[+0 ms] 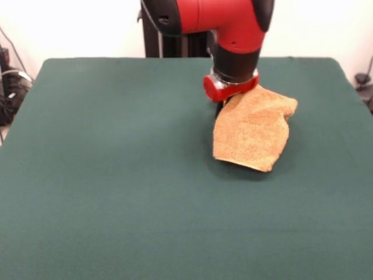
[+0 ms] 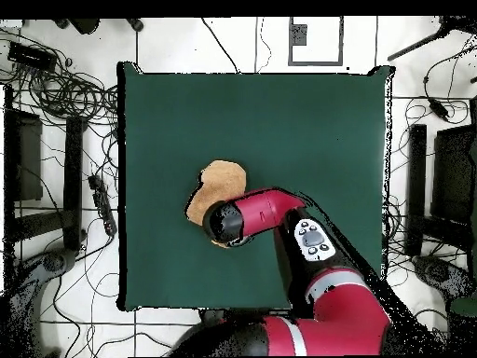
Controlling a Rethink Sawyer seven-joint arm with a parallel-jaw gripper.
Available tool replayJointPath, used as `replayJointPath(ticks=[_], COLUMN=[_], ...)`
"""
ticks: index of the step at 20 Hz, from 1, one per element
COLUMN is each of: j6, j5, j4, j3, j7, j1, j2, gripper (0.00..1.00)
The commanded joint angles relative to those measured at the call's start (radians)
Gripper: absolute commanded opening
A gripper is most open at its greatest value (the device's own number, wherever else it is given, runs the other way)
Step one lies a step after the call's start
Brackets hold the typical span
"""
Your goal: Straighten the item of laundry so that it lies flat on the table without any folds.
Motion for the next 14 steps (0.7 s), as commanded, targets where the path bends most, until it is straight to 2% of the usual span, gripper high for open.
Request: replayJointPath(ticks=[1,8,14], j6=[-0.263,-0.198,-0.194], j5=[-0.095,-0.030,-0.019], j4=[-0.011,-0.052,-0.012], j3=[-0.220,-0.297,-0.382], j7=[0.399,0.332,0.290], j1=[0.194,0.262,0.323], j2=[-0.020,-0.055,-0.128], gripper=[0.00,0.00,0.00])
